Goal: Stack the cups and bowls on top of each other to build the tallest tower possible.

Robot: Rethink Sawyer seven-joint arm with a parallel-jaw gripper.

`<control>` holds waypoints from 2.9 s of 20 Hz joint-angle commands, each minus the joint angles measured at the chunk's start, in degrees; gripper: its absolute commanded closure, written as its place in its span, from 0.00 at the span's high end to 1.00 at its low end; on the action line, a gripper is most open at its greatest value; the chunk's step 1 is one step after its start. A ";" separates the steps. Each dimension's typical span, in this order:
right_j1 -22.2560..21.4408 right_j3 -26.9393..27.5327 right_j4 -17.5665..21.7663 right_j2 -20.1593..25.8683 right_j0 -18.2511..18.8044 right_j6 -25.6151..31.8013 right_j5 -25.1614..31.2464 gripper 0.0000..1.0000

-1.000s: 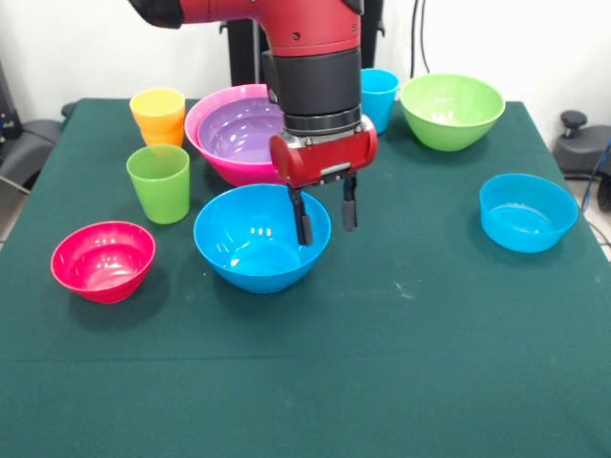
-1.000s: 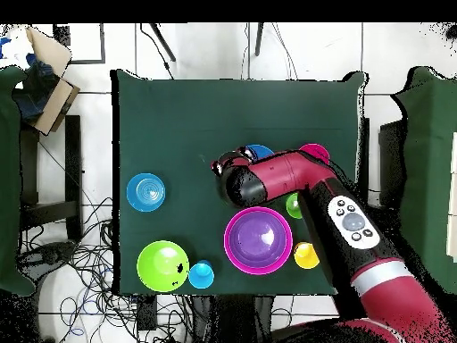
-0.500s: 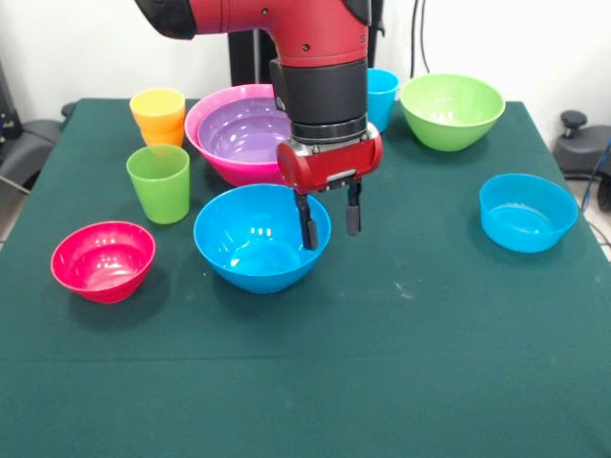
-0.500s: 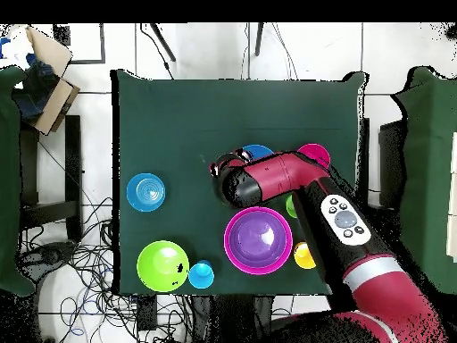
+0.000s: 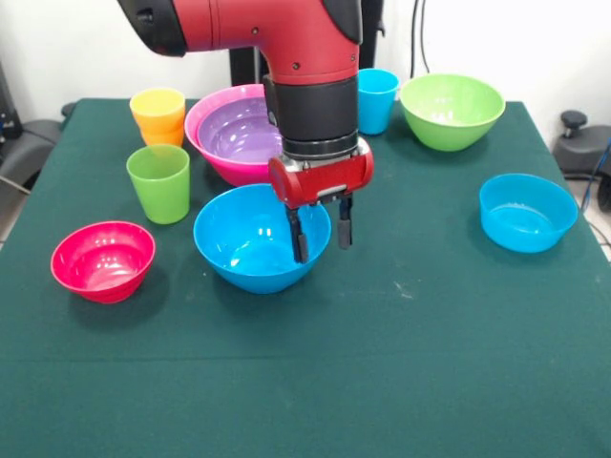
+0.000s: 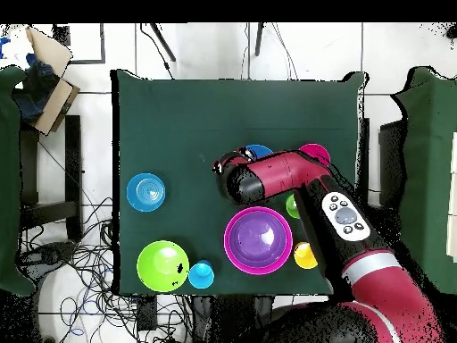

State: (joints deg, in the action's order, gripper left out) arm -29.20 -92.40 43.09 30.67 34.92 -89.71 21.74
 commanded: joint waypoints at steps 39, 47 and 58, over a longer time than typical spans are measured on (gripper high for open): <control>0.63 2.14 -2.38 -3.42 -2.50 -4.18 -3.74 1.00; -0.24 2.57 -1.41 -7.36 -4.96 -7.32 -5.04 1.00; -5.01 -0.83 -3.26 -12.97 -8.19 -10.72 -4.83 1.00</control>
State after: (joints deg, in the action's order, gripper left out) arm -32.54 -91.24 40.46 21.93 29.44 -90.09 17.89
